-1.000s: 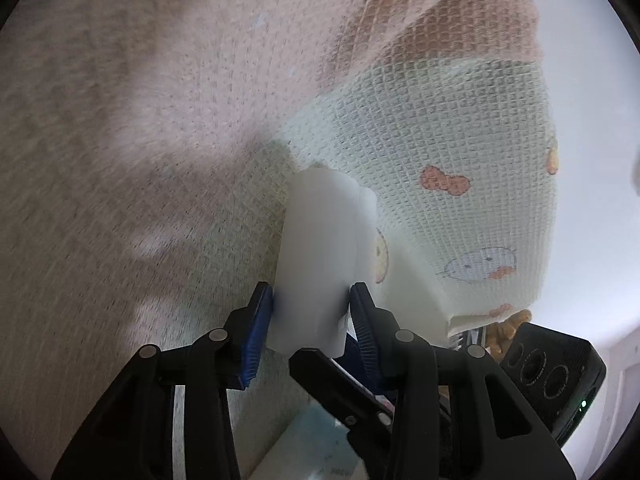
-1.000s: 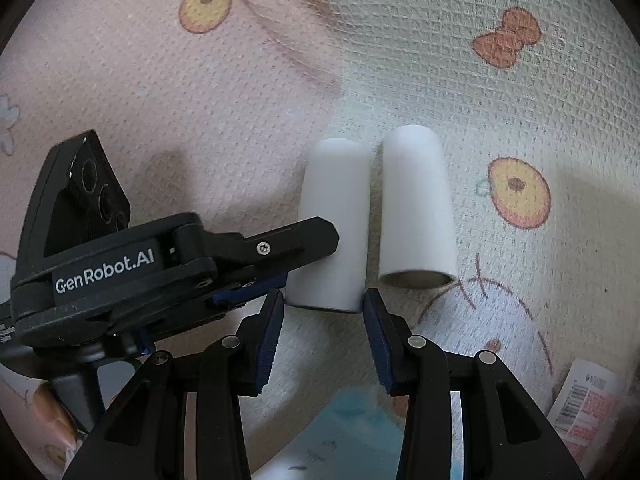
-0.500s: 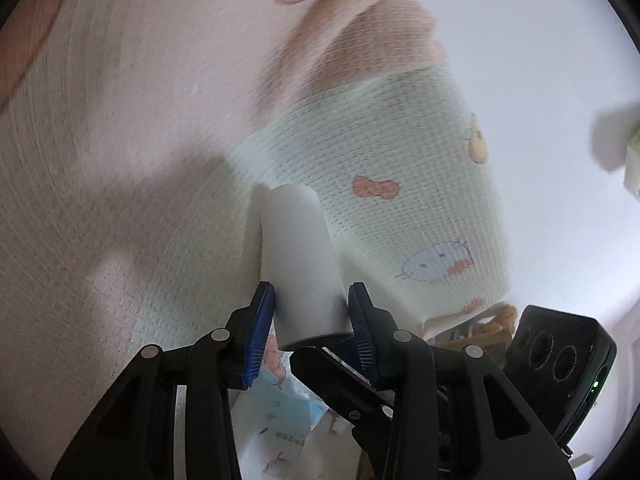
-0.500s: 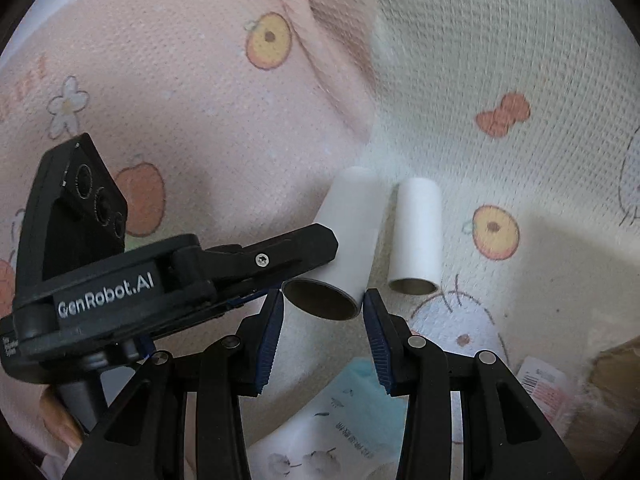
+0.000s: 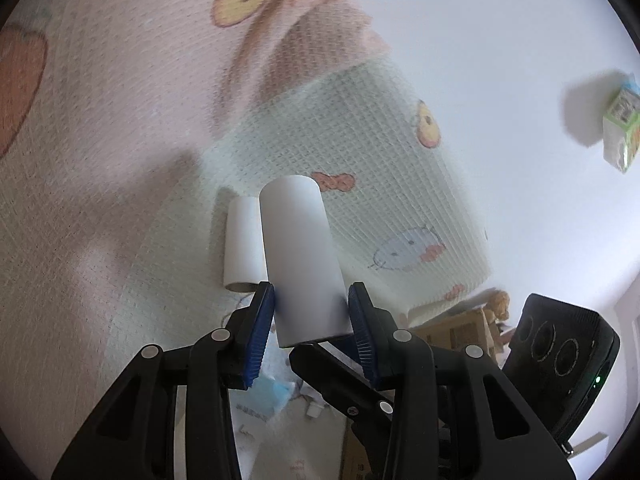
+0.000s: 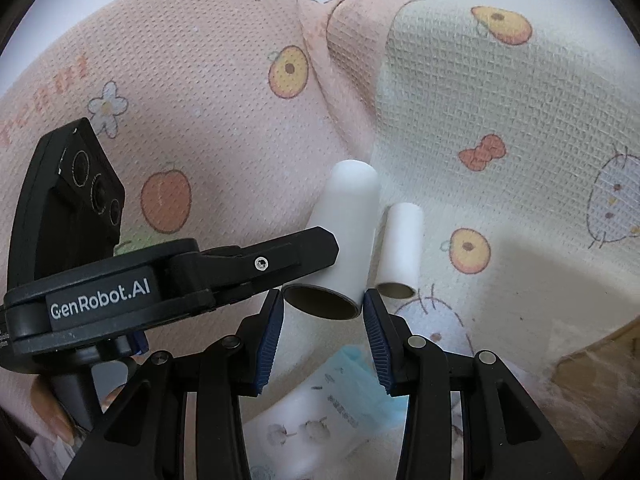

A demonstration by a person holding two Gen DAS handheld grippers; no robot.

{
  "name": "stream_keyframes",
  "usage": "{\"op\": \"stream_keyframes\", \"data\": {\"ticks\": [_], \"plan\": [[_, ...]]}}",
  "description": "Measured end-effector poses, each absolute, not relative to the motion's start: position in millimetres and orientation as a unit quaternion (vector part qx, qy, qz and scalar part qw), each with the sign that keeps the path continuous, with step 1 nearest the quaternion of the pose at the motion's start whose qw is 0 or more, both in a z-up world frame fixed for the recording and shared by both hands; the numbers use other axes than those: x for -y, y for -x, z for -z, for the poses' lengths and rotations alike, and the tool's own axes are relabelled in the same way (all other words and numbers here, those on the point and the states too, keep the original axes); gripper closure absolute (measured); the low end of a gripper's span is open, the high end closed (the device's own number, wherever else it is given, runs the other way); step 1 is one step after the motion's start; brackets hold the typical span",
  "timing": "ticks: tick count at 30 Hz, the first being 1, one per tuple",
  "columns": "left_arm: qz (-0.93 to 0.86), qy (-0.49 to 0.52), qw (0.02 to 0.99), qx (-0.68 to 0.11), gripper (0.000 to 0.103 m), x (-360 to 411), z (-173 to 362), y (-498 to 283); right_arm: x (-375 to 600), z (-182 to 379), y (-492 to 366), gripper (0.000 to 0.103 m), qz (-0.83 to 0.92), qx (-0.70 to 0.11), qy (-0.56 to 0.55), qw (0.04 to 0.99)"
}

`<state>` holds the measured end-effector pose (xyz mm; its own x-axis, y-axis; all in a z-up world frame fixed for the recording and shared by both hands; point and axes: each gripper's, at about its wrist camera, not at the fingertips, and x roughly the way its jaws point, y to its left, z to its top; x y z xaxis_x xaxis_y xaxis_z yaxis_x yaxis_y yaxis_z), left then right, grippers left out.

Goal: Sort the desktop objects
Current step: 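Lift the second tube with the left gripper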

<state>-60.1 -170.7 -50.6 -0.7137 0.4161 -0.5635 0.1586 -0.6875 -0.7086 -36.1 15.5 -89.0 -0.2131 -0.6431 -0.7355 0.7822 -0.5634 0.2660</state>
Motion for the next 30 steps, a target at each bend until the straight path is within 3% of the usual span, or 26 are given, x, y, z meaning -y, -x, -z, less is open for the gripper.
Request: {"op": "stream_keyframes", "data": {"ticks": [16, 30], "plan": [[-0.879, 0.344, 0.094, 0.317, 0.061, 124, -17, 43, -58, 34, 17, 0.065, 0.792, -0.069, -0.391, 0.464], [-0.878, 0.351, 0.136, 0.297, 0.061, 76, -37, 50, -113, 10, 28, 0.065, 0.813, -0.028, -0.381, 0.44]]}}
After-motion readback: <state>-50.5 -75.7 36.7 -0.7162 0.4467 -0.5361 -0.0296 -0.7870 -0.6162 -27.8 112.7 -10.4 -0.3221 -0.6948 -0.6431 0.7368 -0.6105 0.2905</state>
